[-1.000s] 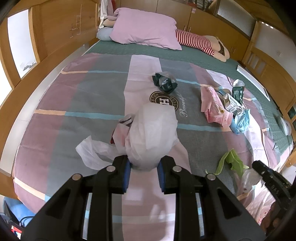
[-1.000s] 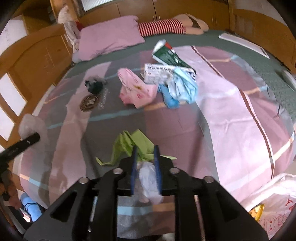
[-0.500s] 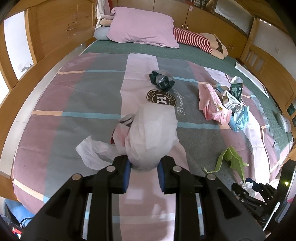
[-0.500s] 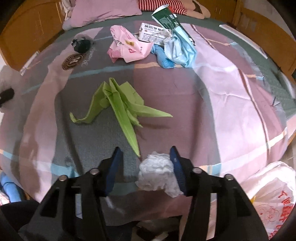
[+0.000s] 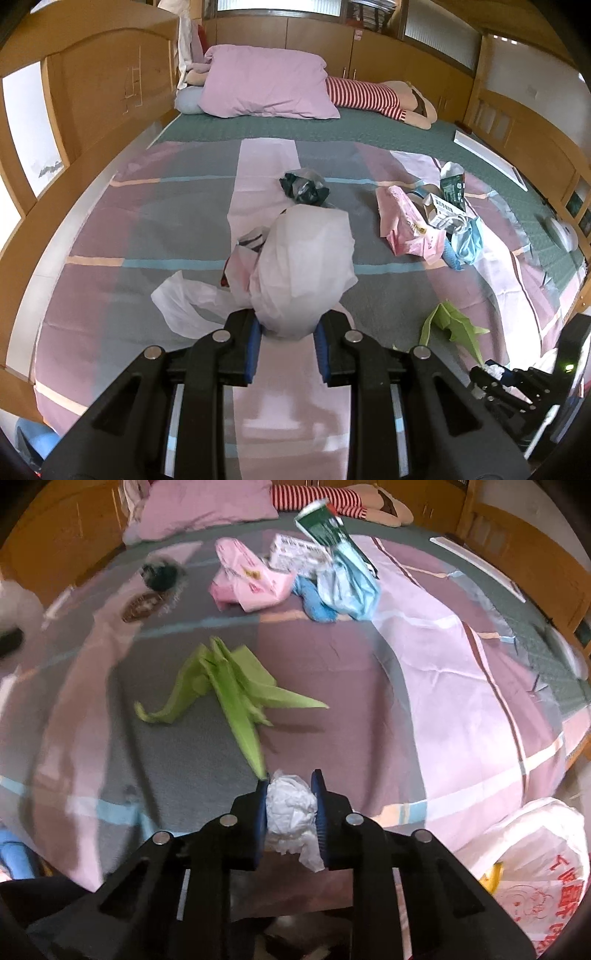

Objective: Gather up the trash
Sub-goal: 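Lift the white tissue with the right gripper while the left holds the white bag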

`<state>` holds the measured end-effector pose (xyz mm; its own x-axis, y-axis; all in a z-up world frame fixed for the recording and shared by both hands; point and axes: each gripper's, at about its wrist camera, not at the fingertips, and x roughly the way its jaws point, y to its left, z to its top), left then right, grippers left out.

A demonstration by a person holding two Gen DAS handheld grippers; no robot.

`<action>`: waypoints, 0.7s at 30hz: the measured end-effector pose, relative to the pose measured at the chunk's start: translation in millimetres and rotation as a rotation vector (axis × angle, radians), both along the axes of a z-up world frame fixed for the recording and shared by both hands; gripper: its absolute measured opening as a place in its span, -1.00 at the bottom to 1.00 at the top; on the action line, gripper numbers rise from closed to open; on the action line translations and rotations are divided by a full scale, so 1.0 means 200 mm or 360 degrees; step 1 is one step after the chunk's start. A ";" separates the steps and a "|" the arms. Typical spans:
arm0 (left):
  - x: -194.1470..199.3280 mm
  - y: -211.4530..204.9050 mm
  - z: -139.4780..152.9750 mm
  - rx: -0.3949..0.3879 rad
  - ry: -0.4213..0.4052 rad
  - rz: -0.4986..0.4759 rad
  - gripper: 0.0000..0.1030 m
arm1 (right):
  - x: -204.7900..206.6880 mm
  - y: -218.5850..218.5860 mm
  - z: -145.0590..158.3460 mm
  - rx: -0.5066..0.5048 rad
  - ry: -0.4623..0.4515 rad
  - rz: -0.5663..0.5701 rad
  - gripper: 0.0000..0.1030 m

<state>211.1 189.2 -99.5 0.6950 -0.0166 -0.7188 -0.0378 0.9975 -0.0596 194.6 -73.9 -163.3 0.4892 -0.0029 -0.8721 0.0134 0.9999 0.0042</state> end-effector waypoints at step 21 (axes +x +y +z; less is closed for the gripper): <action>-0.16 0.01 0.15 0.0061 -0.0195 0.0044 -0.51 | -0.36 0.11 0.79 0.0394 -0.0719 0.0422 -0.55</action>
<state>179.0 190.3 -70.5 0.7775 0.0299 -0.6282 -0.0603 0.9978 -0.0272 122.1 -51.2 -4.8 0.7695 0.3481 -0.5354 -0.2947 0.9373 0.1858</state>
